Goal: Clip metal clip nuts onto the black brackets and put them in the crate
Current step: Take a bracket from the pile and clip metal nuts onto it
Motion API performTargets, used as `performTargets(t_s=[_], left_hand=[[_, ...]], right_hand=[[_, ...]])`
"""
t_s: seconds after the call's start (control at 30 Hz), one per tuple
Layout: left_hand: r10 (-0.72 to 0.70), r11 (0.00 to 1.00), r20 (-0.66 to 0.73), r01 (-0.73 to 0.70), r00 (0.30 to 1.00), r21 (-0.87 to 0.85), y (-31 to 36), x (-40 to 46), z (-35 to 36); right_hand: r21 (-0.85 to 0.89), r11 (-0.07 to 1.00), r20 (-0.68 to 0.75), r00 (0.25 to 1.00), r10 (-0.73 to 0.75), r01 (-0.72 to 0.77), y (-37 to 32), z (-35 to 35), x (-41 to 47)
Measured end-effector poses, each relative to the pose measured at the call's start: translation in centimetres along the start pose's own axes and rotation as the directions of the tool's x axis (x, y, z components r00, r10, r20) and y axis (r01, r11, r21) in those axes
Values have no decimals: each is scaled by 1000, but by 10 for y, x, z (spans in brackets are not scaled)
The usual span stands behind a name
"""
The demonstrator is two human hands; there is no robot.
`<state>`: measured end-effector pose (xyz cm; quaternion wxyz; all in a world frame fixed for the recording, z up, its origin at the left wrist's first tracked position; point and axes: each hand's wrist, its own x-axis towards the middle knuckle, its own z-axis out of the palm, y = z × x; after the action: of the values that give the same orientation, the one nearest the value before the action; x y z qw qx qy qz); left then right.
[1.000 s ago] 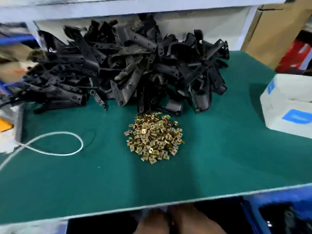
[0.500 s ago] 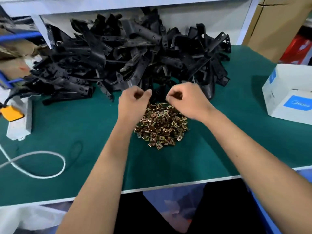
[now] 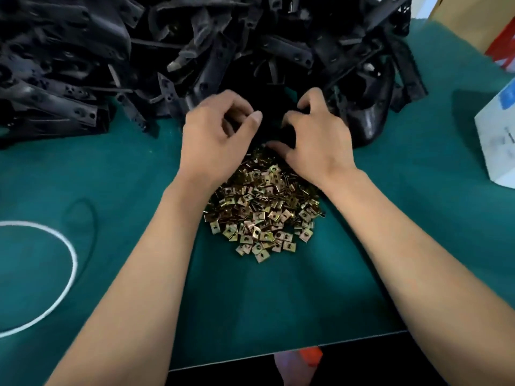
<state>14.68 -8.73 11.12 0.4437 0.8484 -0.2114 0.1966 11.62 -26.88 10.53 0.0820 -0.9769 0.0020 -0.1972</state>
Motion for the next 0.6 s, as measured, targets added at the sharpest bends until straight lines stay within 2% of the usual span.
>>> performTargets(t_s=[0.1,0.2,0.33,0.43,0.53,0.57,0.6], left_hand=[[102,990,30,-104,994,91,5,-4,7],[120,990,-27,-117,992,81,6,-5,10],[46,999,-91,-46,995,0,6,-6,11],[24,999,-62,-27,998,-46,6,-5,10],[-14,996,16,16,1000,-83,7,-6,10],[-43,992,33,47,999,-115,8,-6,11],[-73,985,39,78,997,-157,9,-7,11]], right_hand=[[40,999,-48,998,34,-32,-1,-2,-4],[101,991,-217,970,105,-85,-1,-5,-2],[281,953,-404,886,227,-116,0,-9,-1],[386,916,-510,802,311,-110,1,-11,-3],[446,894,-677,670,304,45,-2,-18,-4],[462,878,-704,653,280,122,-1,-18,-2],[490,849,-701,668,251,195,-1,-16,-1]])
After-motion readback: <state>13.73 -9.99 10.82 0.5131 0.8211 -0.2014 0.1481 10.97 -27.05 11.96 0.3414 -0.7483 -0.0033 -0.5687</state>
